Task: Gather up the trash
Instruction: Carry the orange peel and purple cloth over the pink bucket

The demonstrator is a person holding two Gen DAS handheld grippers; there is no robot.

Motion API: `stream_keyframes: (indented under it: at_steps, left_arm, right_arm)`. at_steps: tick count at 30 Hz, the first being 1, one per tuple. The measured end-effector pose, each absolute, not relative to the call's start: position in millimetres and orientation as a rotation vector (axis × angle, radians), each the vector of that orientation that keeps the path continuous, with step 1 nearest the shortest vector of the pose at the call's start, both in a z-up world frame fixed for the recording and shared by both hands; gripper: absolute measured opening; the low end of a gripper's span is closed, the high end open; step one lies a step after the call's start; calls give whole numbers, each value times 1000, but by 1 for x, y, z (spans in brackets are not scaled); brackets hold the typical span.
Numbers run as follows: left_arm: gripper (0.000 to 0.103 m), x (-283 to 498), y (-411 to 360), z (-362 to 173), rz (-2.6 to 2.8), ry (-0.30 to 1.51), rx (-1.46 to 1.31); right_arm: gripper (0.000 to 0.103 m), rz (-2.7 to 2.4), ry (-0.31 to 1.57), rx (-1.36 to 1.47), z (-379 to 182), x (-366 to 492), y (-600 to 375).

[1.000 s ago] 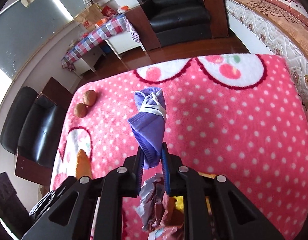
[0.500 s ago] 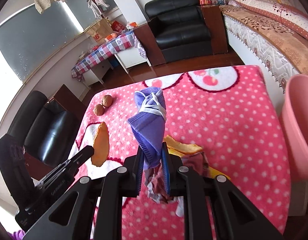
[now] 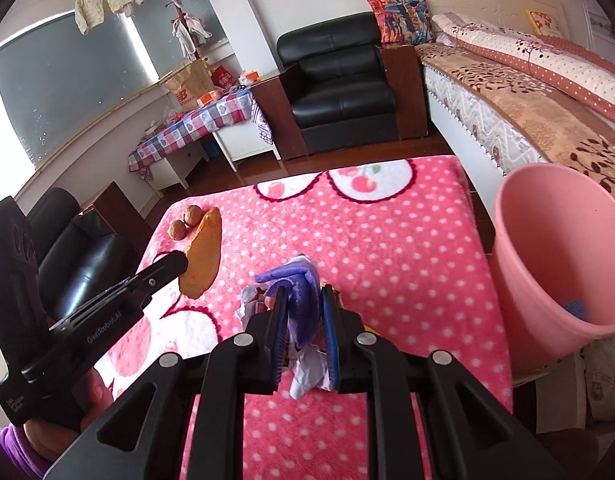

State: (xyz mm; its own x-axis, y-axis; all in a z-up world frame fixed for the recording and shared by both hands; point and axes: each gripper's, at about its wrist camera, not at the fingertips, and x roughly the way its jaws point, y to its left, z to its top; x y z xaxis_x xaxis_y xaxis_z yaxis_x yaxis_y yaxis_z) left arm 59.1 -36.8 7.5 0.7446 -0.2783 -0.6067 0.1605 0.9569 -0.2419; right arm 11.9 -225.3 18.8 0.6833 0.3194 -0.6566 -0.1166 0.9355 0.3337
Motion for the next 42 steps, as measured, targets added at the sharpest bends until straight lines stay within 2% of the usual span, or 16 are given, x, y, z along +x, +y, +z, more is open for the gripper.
stream_keyframes:
  at_steps: [13, 26, 35, 36, 37, 38, 39, 42]
  left_arm:
    - [1, 46, -27, -1, -285, 698, -181]
    - [1, 20, -17, -42, -301, 849, -123]
    - [1, 20, -21, -58, -297, 923, -119]
    - [2, 21, -23, -60, -297, 932, -117]
    - [2, 21, -24, -63, -297, 944, -116]
    - [2, 22, -24, -64, -298, 952, -118]
    - [2, 22, -24, -66, -300, 959, -123]
    - [3, 22, -24, -70, -308, 978, -131]
  right_arm:
    - [15, 158, 777, 329, 6, -18, -275]
    - [15, 213, 930, 256, -40, -60, -273]
    - [16, 213, 948, 231, -44, -66, -271]
    - [17, 213, 949, 230, -44, -67, -271]
    - [23, 208, 950, 229, -44, -68, -271]
    - [33, 200, 950, 227, -44, -69, -272]
    - [37, 190, 946, 228, -44, -70, -273]
    - [41, 173, 940, 246, -43, -74, -277]
